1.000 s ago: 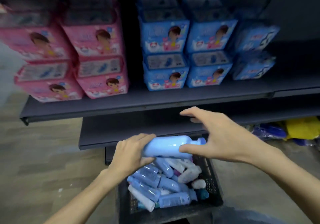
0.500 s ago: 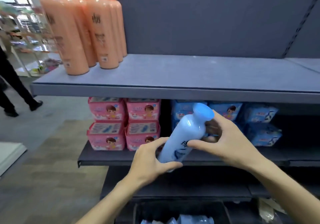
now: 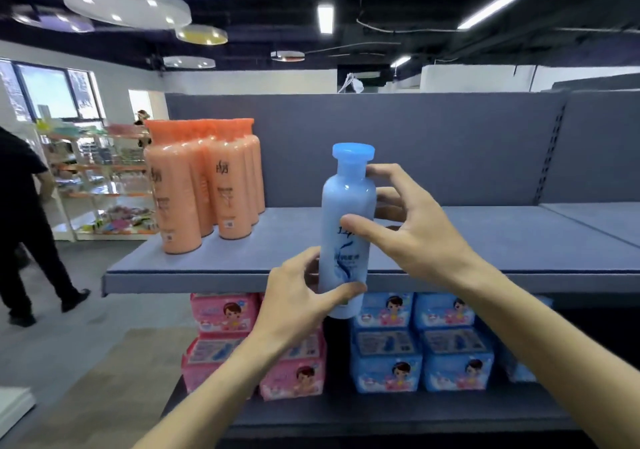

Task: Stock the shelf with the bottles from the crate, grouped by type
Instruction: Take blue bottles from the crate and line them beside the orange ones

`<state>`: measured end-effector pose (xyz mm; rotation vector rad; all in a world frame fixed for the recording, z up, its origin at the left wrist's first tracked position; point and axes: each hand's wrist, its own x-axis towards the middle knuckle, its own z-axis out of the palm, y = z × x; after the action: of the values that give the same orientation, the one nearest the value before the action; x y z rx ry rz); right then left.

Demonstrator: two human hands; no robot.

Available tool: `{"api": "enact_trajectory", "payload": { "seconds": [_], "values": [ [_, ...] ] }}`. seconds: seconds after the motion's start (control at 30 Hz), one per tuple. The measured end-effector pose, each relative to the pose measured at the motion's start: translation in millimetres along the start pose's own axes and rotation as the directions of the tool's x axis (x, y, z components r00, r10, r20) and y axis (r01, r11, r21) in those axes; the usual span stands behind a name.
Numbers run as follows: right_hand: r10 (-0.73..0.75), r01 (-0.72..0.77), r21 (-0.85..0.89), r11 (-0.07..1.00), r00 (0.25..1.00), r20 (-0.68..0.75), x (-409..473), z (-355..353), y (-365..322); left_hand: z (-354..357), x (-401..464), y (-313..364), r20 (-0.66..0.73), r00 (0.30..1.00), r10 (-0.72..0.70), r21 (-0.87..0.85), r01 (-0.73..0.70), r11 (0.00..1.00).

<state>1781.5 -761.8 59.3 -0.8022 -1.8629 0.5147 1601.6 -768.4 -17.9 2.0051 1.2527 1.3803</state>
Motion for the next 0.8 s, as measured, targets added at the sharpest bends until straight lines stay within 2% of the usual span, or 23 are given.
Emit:
{"api": "enact_trajectory", "payload": {
  "seconds": [0.23,0.4,0.57,0.8],
  "values": [
    [-0.082,0.081,-0.042,0.996,0.996,-0.025,41.6,-3.2,-7.3,-21.8,42.1,13.7,-0.114,0.99,0.078,0.191,-0.056,0.98],
    [-0.067,0.07,-0.135,0.988,0.997,0.026,66.0,13.5,6.5,-19.4,60.2,0.2,-0.169,0.986,-0.001,0.209,0.037,0.977],
    [-0.022,0.029,-0.13,0.991,0.998,0.055,93.7,28.1,30.5,-17.2,76.3,-20.7,-0.193,0.98,-0.053,0.213,0.094,0.972],
    [0.039,-0.03,-0.22,0.975,0.999,0.037,141.4,48.6,59.4,-23.7,111.3,-47.6,-0.246,0.963,-0.113,0.282,0.183,0.942]
  ]
}}
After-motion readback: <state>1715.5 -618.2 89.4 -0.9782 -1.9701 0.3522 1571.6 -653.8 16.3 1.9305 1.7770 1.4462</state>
